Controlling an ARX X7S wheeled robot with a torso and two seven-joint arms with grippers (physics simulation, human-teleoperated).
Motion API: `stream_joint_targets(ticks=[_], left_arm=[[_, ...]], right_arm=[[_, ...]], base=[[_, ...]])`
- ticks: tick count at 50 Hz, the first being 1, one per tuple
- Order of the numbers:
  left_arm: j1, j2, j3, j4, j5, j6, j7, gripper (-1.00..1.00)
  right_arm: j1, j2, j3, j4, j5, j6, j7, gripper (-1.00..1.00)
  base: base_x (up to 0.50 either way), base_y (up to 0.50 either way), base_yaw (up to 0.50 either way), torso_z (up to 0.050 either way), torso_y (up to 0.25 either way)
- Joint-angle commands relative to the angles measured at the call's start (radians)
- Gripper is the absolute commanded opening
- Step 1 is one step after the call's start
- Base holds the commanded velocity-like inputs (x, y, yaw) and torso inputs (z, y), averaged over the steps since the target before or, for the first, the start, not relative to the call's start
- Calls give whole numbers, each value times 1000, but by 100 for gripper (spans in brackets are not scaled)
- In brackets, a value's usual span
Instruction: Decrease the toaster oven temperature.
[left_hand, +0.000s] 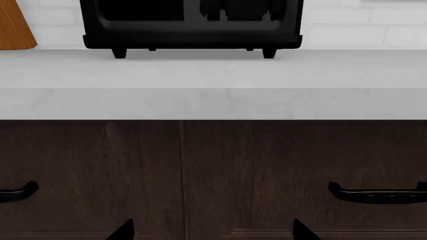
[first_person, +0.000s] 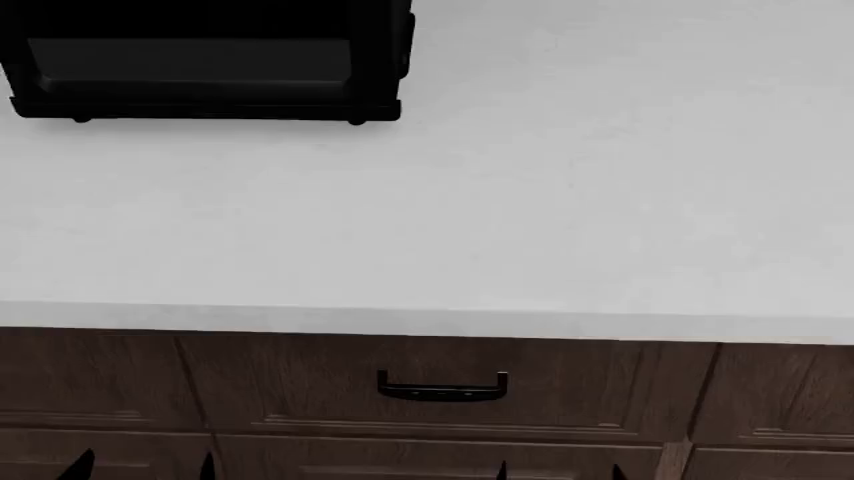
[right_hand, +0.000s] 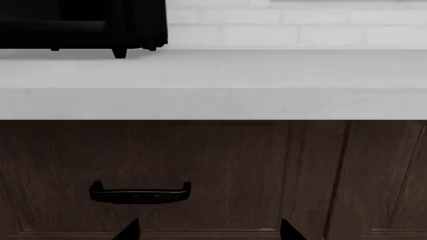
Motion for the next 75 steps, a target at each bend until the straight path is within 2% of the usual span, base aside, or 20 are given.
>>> stream_joint_targets(ticks=[1,7,23,31,32,33,36,53,61,63,67,70,75], left_arm=[[4,-12,0,8,-12,-4,0,100],[34,-33,47,24,-19,17,-43,100],[42,-68,87,22,-41,24,-76,100],[42,-68,87,22,-41,24,-76,100],[50,-38,47,42,-4,-6,-51,100],[44,-40,54,23,-13,21,-44,100],[51,-51,71,49,-3,1,-51,100],[37,-96,80,174,11,-53,-103,100],[-17,-136,101,289,52,-137,-99,100],[-31,-134,102,318,36,-190,-90,100],[-87,-143,97,451,-4,-407,-57,100],[-179,-152,85,586,-46,-667,-35,100],[-331,-148,89,688,-59,-943,-40,100]], right_arm=[[-4,15,-20,-6,15,2,20,100],[-6,38,-50,-6,21,0,48,100],[0,65,-93,-13,38,8,83,100],[0,65,-93,-13,38,8,83,100],[13,34,-54,-7,56,72,99,100],[-1,58,-85,-17,30,12,75,100],[-6,66,-95,-16,18,4,87,100],[-49,119,-91,-228,25,83,119,100],[-31,166,-104,-412,-13,233,117,100],[-19,173,-103,-450,-11,276,112,100],[14,196,-93,-555,23,408,81,100],[51,215,-72,-639,60,529,57,100],[117,226,-33,-738,128,701,31,100]], base=[[0,0,0,0,0],[0,0,0,0,0],[0,0,0,0,0],[0,0,0,0,0],[0,0,0,0,0],[0,0,0,0,0],[0,0,0,0,0],[0,0,0,0,0],[0,0,0,0,0],[0,0,0,0,0],[0,0,0,0,0],[0,0,0,0,0],[0,0,0,0,0]])
